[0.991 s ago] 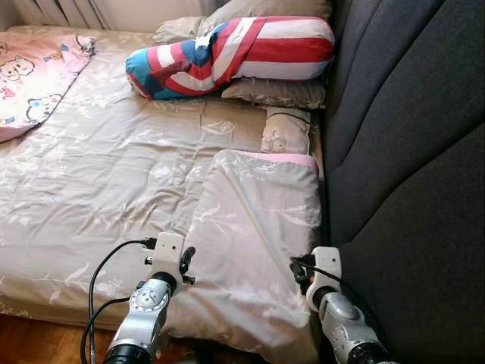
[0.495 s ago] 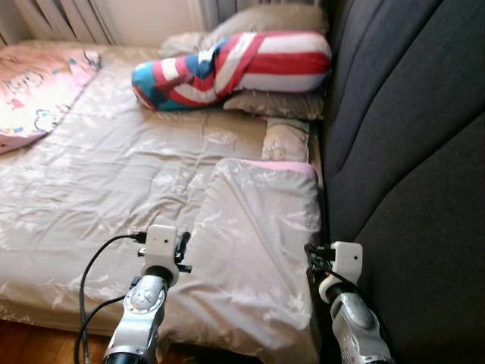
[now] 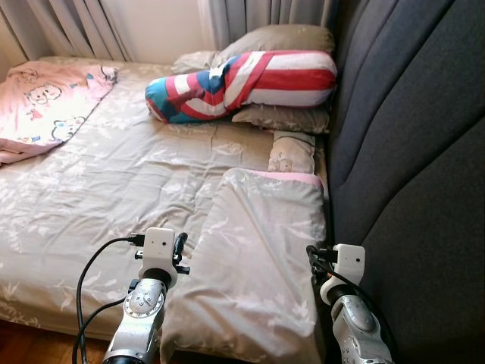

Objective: Clean up the room

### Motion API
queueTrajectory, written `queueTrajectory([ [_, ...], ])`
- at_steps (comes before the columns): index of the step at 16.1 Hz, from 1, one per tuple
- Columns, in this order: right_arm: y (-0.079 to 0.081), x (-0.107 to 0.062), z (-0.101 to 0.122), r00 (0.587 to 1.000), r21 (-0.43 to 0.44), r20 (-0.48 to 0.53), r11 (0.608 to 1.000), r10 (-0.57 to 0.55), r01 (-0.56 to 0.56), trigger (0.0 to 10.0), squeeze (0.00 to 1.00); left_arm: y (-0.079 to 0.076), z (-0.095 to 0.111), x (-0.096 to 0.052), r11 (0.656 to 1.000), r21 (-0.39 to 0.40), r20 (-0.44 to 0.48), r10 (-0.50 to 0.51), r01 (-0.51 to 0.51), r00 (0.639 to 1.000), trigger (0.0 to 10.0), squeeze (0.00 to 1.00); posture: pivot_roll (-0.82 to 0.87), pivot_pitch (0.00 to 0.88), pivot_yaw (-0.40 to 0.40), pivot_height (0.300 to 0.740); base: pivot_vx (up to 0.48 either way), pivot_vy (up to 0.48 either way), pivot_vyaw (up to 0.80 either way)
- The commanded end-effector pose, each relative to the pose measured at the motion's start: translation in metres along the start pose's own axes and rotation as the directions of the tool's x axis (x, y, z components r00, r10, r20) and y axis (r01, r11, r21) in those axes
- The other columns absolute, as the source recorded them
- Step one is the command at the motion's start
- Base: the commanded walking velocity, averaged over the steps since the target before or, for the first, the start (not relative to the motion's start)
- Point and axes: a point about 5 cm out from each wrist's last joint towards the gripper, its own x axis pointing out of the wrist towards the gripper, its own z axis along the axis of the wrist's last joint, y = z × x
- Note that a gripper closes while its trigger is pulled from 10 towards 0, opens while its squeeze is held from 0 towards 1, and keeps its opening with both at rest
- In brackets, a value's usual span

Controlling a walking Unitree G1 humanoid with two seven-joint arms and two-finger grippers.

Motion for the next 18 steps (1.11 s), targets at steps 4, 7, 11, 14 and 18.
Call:
queueTrajectory([
  [4,0.0044,0.0003,-0.0012,1.0,-0.025,-0.009,0.999,0.02,-0.02,10.0,0.0,0.0028,-0.0043,0.0006,1.0,0.018,-0.009,0.008,-0.008,1.0,10.0,0.0,-0.02,0.039,-0.001,0.74,0.0,0.0,0.35],
  [7,0.0048,-0.0002,-0.0022,1.0,-0.01,-0.011,1.0,0.014,-0.014,10.0,0.0,0.0032,-0.0048,0.0024,1.0,0.021,-0.01,0.009,-0.009,1.0,10.0,0.0,-0.02,0.042,0.001,0.74,0.0,0.0,0.8],
  [11,0.0018,-0.0006,-0.0035,1.0,-0.006,-0.02,1.0,0.003,-0.003,10.0,0.0,0.0033,-0.0073,0.0024,1.0,0.026,-0.016,0.01,-0.01,1.0,10.0,0.0,-0.02,0.058,0.001,0.74,0.0,0.0,0.8],
  [14,0.0022,-0.001,-0.0051,1.0,-0.007,-0.031,1.0,0.004,-0.005,10.0,0.0,0.0049,-0.0095,0.0029,0.999,0.025,-0.025,0.021,-0.02,0.999,10.0,0.0,-0.01,0.072,0.002,0.74,0.0,0.0,0.8],
  [18,0.0034,-0.0012,-0.0073,0.999,0.007,-0.044,1.0,0.003,-0.003,10.0,0.0,0.0057,-0.011,0.0033,1.0,0.018,-0.028,0.025,-0.025,0.999,10.0,0.0,-0.01,0.081,0.001,0.74,0.0,0.0,0.35],
])
